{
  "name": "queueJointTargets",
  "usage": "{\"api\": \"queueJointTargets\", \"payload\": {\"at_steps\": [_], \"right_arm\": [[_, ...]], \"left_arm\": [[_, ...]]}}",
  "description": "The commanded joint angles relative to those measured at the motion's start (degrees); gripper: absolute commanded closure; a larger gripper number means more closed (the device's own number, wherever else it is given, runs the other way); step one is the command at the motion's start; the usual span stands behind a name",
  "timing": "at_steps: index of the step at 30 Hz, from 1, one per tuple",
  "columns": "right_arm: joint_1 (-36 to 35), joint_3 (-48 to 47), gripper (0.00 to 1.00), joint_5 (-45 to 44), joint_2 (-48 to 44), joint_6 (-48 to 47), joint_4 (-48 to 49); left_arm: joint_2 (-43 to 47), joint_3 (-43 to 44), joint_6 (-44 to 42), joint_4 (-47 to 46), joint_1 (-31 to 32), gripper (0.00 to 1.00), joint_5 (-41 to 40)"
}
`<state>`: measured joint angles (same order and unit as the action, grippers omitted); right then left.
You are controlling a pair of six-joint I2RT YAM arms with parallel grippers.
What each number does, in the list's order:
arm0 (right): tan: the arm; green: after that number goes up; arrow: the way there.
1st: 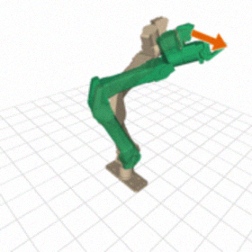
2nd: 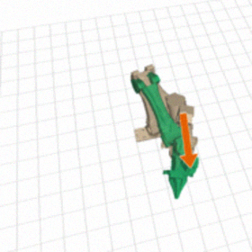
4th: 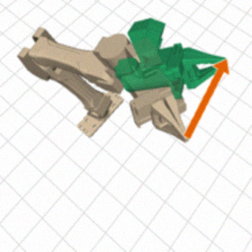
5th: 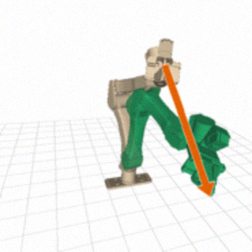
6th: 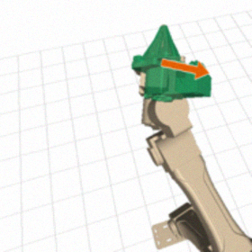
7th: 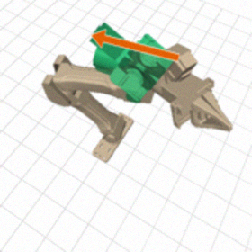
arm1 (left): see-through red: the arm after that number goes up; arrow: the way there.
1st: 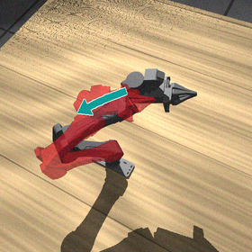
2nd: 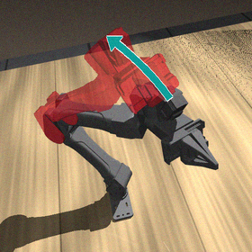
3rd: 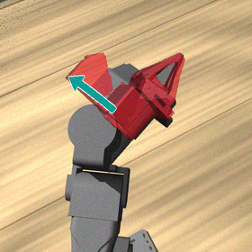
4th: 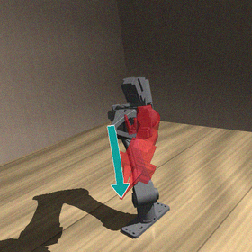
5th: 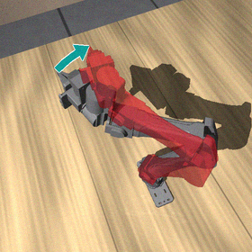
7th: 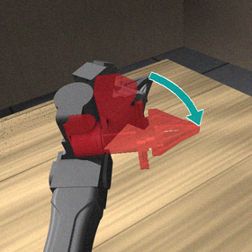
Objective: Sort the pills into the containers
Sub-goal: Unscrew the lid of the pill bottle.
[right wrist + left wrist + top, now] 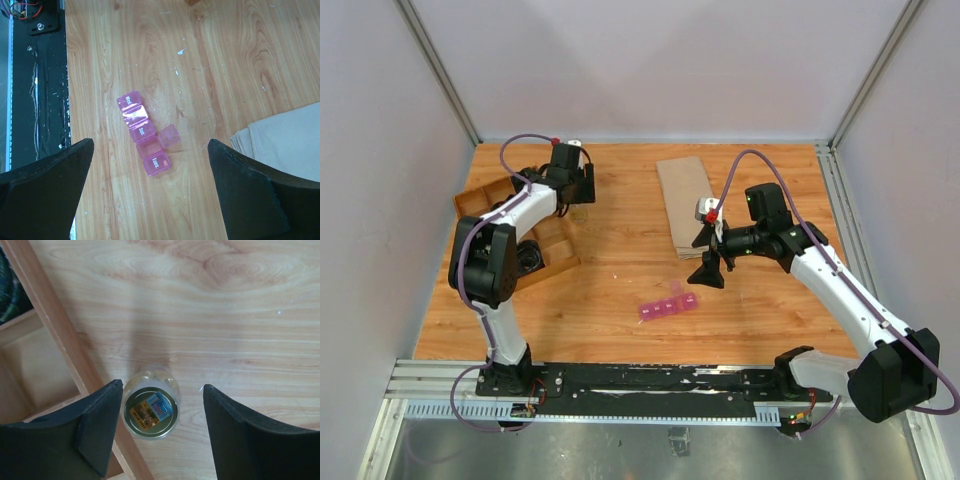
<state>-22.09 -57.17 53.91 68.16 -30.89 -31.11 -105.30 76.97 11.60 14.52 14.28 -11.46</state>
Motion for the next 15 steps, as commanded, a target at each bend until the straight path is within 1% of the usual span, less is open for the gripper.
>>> {"api": "queueJointTargets", "payload": {"at_steps": [1,6,8,15], "right_arm": [[0.64,0.21,0.01,-0.12,-0.49,-0.78,0.54],[0.64,0.26,0.01,-0.12,-0.49,-1.01,0.45],[0.63,0.22,0.01,-0.03,-0.44,-1.13,0.40],[0.86,0.48,0.01,0.17,-0.39,-1.76,0.18]], "left_arm": [[-1.36,2.19,-1.31,2.09,-0.40,0.33,1.98],[-1.75,1.80,-0.82,2.61,-0.40,0.34,1.62],[-2.11,1.70,-0.62,2.81,-0.41,0.36,1.85],[-3.79,2.40,0.00,4.09,-0.40,0.37,2.70]]}}
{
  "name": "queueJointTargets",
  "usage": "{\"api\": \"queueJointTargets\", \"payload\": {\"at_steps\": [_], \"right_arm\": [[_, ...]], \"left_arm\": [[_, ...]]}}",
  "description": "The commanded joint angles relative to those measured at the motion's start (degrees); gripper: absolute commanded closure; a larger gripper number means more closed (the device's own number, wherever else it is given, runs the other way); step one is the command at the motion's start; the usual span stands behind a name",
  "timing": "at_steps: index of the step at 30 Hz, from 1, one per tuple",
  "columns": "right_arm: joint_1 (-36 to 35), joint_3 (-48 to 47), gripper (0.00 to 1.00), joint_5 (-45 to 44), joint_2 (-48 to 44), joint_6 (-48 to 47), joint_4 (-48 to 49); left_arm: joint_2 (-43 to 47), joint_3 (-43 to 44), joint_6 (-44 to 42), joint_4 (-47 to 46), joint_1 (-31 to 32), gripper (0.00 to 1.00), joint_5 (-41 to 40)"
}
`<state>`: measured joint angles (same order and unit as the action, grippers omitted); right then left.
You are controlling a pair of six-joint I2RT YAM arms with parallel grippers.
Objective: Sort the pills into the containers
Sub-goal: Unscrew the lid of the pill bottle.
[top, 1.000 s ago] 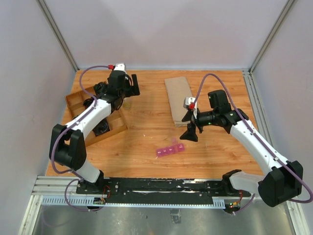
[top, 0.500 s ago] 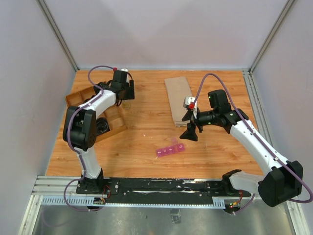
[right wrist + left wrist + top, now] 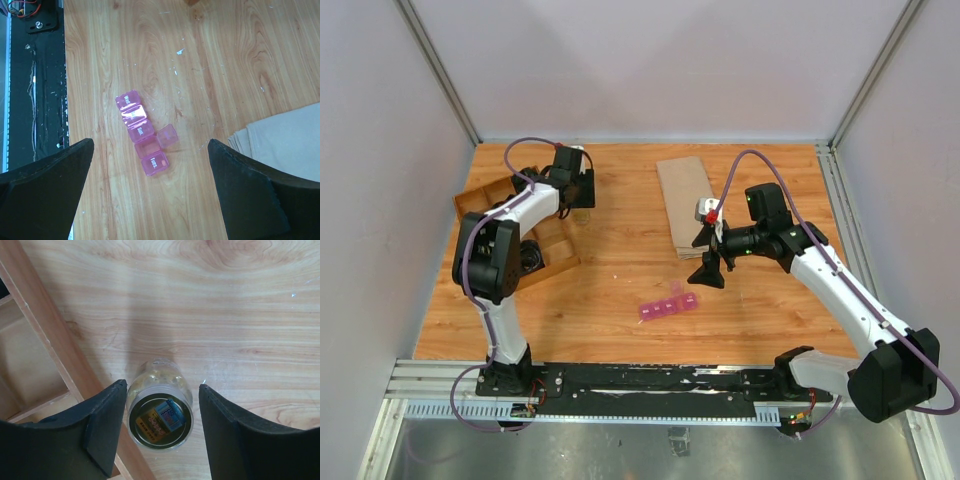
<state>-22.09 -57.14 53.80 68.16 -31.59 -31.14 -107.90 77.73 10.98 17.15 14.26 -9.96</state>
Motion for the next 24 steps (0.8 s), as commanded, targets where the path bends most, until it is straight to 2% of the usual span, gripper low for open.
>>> {"api": "queueJointTargets", "payload": {"at_steps": [1,5,9,12,14,20,24], "right_arm": [[0.90,0.50,0.01,0.33,-0.44,-1.10,0.20],[0.99,0.50,0.01,0.59,-0.49,-1.18,0.15],[1.03,0.55,0.01,0.85,-0.59,-1.23,0.03],[1.21,0.57,0.01,1.12,-0.74,-1.35,0.02],[1.40,0.54,0.01,1.34,-0.83,-1.38,-0.06],[1.78,0.91,0.01,4.95,-2.06,-3.52,-0.92],[1.78,1.34,0.01,8.44,-3.83,-6.72,-2.03]], "left_arm": [[-1.24,1.59,0.62,1.48,-0.38,0.37,1.28],[-1.24,1.30,0.55,1.40,-0.37,0.38,1.28],[-1.89,0.87,0.60,1.23,-0.38,0.44,1.78],[-1.80,0.93,0.67,1.48,-0.39,0.57,2.78],[-0.54,0.69,0.72,1.21,-0.33,0.71,4.12],[12.33,-5.17,0.54,-3.77,1.31,0.97,10.50],[24.22,-15.73,0.81,-11.48,3.82,1.00,20.16]]}}
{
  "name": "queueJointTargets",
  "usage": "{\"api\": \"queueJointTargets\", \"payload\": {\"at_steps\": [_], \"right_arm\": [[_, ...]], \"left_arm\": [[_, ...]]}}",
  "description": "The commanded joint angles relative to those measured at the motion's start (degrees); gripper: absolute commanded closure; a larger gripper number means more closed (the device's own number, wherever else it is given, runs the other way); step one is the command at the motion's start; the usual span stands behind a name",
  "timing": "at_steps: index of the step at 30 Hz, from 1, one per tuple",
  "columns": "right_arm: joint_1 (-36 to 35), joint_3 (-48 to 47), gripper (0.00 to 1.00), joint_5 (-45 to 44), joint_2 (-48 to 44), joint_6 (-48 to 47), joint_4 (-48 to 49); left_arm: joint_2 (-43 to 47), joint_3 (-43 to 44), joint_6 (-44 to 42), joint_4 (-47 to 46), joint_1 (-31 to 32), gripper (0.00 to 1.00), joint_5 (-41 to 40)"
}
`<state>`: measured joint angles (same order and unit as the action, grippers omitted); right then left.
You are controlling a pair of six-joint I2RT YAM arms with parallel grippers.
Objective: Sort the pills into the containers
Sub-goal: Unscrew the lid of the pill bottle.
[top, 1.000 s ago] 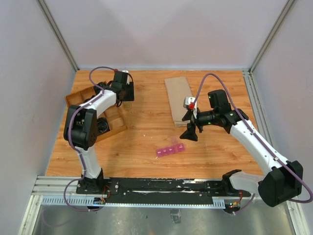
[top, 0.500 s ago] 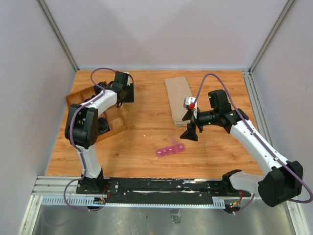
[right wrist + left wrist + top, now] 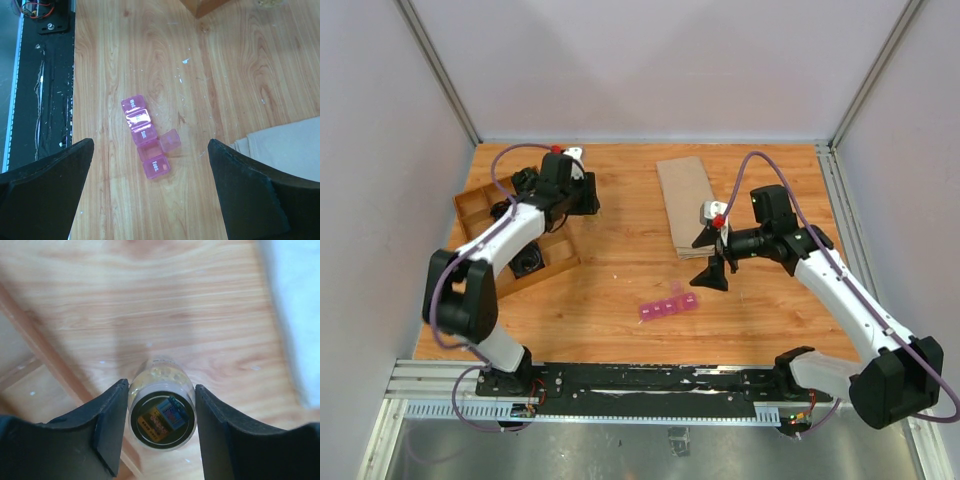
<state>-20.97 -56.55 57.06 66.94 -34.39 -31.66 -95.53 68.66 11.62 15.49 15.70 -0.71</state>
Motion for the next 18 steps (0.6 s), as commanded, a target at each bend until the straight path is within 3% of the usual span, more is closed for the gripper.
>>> {"api": "queueJointTargets", "payload": {"at_steps": [1,5,7,13,18], "right_arm": [[0.67,1.01,0.01,6.03,-3.16,-4.72,-1.68],[0.67,2.09,0.01,10.76,-5.51,-6.01,-0.89],[0.67,3.04,0.01,12.74,-6.51,-4.59,0.85],[0.62,5.42,0.01,14.14,-8.87,0.53,7.51],[-0.44,8.07,0.01,16.63,-9.81,1.76,11.36]], "left_arm": [[15.13,-10.10,1.13,-12.87,3.05,1.00,13.74],[27.64,-25.67,6.42,-32.09,6.83,1.00,26.03],[33.60,-31.33,7.70,-38.48,10.29,1.00,27.31],[43.25,-41.25,7.34,-50.13,24.44,1.00,20.77],[42.14,-42.93,7.65,-54.66,30.32,1.00,17.06]]}}
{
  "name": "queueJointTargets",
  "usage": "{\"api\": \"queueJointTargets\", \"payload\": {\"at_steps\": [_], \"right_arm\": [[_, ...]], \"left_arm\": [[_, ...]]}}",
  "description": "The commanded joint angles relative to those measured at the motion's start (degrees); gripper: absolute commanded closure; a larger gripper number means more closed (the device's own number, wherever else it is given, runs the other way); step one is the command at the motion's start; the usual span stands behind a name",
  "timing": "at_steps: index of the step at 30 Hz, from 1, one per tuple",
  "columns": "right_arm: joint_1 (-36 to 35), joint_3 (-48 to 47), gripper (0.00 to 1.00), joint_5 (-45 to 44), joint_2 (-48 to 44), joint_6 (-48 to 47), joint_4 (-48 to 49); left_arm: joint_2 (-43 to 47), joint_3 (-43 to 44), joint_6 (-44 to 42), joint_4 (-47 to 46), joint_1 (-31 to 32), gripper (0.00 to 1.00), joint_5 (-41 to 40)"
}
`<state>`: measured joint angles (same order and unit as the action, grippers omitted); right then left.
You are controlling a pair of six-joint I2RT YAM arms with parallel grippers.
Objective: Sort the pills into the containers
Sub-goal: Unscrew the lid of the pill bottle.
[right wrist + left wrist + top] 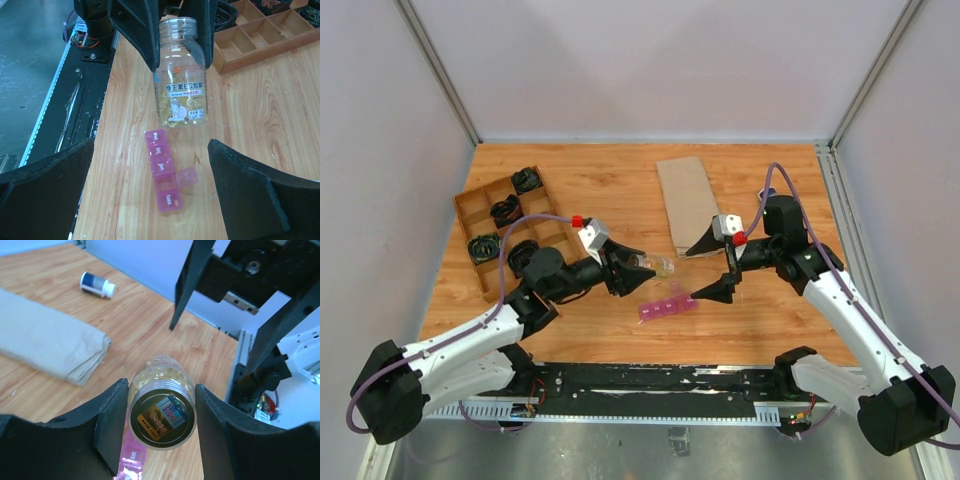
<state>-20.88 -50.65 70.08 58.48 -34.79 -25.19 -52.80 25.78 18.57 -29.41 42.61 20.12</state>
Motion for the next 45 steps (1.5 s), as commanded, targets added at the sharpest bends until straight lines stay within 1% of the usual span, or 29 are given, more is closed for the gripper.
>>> {"api": "queueJointTargets", "payload": {"at_steps": [1,7,12,17,23,28,33,41,45], "right_arm": [[-0.94,2.71,0.01,3.06,-1.53,2.38,5.72],[-3.21,3.64,0.01,0.61,-1.17,2.75,7.28],[-5.50,4.28,0.01,-3.64,-0.89,0.18,6.78],[-8.36,4.66,0.01,-6.76,-0.18,-2.65,6.03],[-10.60,5.19,0.01,-10.01,0.40,-1.77,7.81],[-10.93,5.54,0.05,-10.84,0.18,1.24,10.54],[-10.92,5.27,0.07,-10.17,-0.10,3.49,11.47],[-10.93,4.89,0.13,-9.79,-0.03,4.20,11.48],[-10.95,4.76,0.18,-9.70,-0.04,4.15,11.33]], "left_arm": [[-1.21,0.47,0.42,-9.74,4.55,1.00,-4.56],[-4.91,2.44,-2.85,-10.10,11.98,1.00,-12.19],[-6.94,2.41,-1.12,-12.93,14.12,1.00,-14.74],[-6.88,1.50,1.20,-15.88,14.43,1.00,-15.75],[-7.48,0.70,4.11,-18.84,14.57,1.00,-15.26],[-8.13,0.59,5.23,-20.22,14.73,1.00,-14.81],[-8.97,0.67,5.40,-20.30,15.00,1.00,-14.83],[-9.92,0.67,5.45,-20.25,14.96,1.00,-14.57],[-10.17,0.67,5.51,-20.24,15.01,1.00,-14.48]]}}
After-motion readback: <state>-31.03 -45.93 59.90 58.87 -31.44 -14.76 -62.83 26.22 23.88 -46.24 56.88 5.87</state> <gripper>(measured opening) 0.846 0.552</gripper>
